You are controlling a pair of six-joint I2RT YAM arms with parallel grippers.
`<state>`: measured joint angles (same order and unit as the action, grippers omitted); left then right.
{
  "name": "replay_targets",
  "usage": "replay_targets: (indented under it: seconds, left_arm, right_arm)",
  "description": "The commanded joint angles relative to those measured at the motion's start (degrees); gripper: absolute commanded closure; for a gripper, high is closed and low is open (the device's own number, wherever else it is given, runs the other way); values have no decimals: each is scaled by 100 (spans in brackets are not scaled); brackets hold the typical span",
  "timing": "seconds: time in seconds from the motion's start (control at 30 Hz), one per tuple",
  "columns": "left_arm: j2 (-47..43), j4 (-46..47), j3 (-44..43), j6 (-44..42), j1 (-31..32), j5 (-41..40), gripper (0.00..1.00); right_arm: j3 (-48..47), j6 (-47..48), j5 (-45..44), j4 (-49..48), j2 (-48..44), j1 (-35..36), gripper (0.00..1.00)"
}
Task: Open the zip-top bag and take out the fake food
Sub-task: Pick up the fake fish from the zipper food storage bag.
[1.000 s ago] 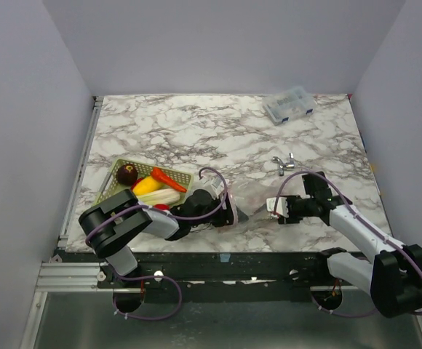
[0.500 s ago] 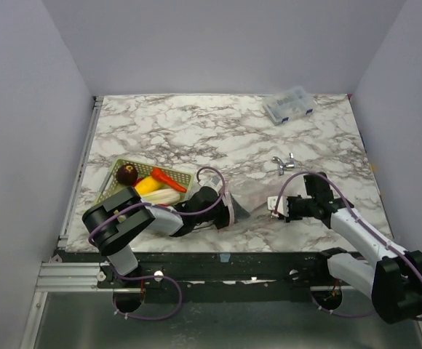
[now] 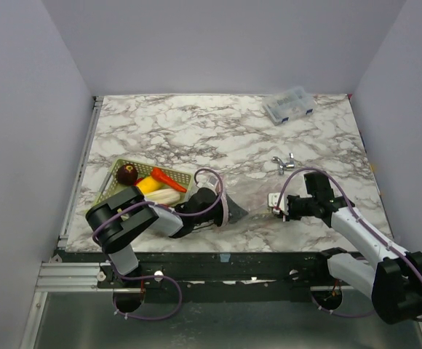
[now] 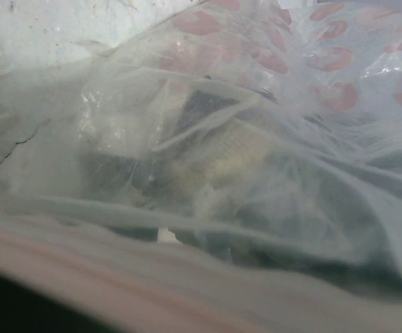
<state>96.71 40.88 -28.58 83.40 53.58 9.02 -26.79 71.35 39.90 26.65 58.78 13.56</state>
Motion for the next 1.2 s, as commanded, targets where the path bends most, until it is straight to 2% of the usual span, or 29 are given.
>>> replay_targets:
  seconds: [0.0, 0.23, 0.37, 0.43, 0.53, 0.6, 0.63, 0.77, 0.83, 1.0, 1.17]
  left_arm:
    - [159, 650, 186, 376, -56, -85, 56]
    - [234, 863, 201, 461, -67, 4, 53]
    - [194, 869, 130, 359, -76, 29, 56]
    - [168, 843, 98, 264, -72, 30, 65]
    - [138, 929, 103, 148, -75, 36, 87]
    - [130, 1018, 126, 76, -74, 47, 98]
    - [112, 1081, 147, 27, -74, 39, 100]
    - [-170, 843, 195, -414, -85, -7, 100]
    - [-443, 336, 144, -759, -89, -115, 100]
    - [-1156, -901, -63, -1720, -93, -405, 100]
    - [-1648, -1557, -186, -2573, -94, -617, 100]
  right_arm:
    - [-64, -98, 325, 266, -34, 42, 86]
    - [-122, -13, 485, 412, -48, 41, 86]
    - [-53, 143, 556, 531, -75, 44, 85]
    - [-29, 194, 541, 560, -98, 39, 85]
    - [-26, 219, 552, 609, -100, 40, 84]
    - [-28, 214, 562, 622, -104, 44, 82]
    - [-26, 212, 563, 631, -109, 46, 78]
    - [-69, 215, 580, 808, -105, 41, 37]
    - [-253, 95, 585, 1015, -129, 29, 24]
    - [-888, -123, 970, 1815, -277, 23, 19]
    - [-1717, -517, 1427, 2676, -365, 24, 19]
